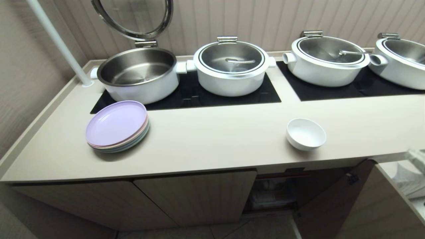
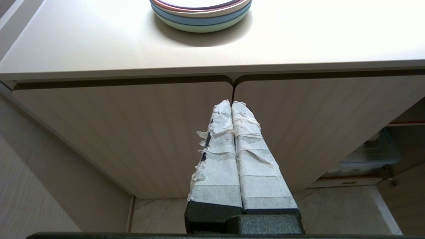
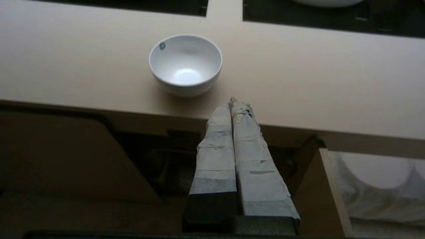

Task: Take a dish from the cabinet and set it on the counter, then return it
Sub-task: Pick up the bowl from the table

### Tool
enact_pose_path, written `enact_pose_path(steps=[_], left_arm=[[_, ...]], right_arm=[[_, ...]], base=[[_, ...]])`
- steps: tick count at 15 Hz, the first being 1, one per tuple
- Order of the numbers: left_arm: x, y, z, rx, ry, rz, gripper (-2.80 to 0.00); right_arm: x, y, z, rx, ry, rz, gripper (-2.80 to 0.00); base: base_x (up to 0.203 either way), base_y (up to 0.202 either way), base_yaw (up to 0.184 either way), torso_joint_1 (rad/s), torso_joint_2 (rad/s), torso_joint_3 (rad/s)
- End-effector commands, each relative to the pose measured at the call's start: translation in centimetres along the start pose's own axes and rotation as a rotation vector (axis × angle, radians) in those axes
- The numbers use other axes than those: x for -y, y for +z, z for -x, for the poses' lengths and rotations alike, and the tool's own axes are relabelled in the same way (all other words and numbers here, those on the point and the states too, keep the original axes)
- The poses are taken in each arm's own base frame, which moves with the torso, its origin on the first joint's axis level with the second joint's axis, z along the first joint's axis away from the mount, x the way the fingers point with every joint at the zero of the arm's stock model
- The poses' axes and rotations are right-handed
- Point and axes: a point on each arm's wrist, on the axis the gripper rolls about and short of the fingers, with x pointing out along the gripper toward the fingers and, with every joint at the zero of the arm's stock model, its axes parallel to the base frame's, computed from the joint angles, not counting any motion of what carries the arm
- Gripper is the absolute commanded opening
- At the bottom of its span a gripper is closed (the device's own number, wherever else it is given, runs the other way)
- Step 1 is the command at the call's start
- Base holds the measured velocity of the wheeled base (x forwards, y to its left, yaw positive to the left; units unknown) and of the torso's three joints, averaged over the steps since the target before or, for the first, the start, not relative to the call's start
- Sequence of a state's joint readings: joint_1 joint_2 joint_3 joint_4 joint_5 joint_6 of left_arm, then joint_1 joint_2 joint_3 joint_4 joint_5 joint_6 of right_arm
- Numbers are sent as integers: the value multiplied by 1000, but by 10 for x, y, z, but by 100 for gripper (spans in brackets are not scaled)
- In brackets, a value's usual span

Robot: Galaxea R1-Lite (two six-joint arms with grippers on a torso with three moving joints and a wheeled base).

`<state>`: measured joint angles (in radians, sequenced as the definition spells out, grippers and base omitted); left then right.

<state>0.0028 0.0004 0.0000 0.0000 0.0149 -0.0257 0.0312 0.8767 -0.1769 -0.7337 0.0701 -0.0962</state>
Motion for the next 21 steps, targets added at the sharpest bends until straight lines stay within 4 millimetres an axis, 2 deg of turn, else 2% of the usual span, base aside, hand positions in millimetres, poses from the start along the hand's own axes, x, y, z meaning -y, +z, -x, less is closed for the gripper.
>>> enact_pose_path(steps=[1, 3, 7, 10, 21], left_arm=[[0, 0, 0, 0, 1, 0, -280], [0, 0, 0, 0, 1, 0, -280], [0, 0, 0, 0, 1, 0, -280], [0, 0, 0, 0, 1, 0, -280], [0, 0, 0, 0, 1, 0, -280]], right_arm=[[-6, -34, 42, 17, 0, -4, -280], [-8, -44, 60, 2, 1, -14, -280], [-15, -77, 99, -62, -7, 20, -280], [-18, -96, 117, -39, -21, 67, -280], [-19, -99, 119, -39, -24, 71, -280]], base=[[0, 0, 0, 0, 0, 0], [0, 0, 0, 0, 0, 0], [0, 0, 0, 0, 0, 0], [0, 0, 0, 0, 0, 0], [0, 0, 0, 0, 0, 0]])
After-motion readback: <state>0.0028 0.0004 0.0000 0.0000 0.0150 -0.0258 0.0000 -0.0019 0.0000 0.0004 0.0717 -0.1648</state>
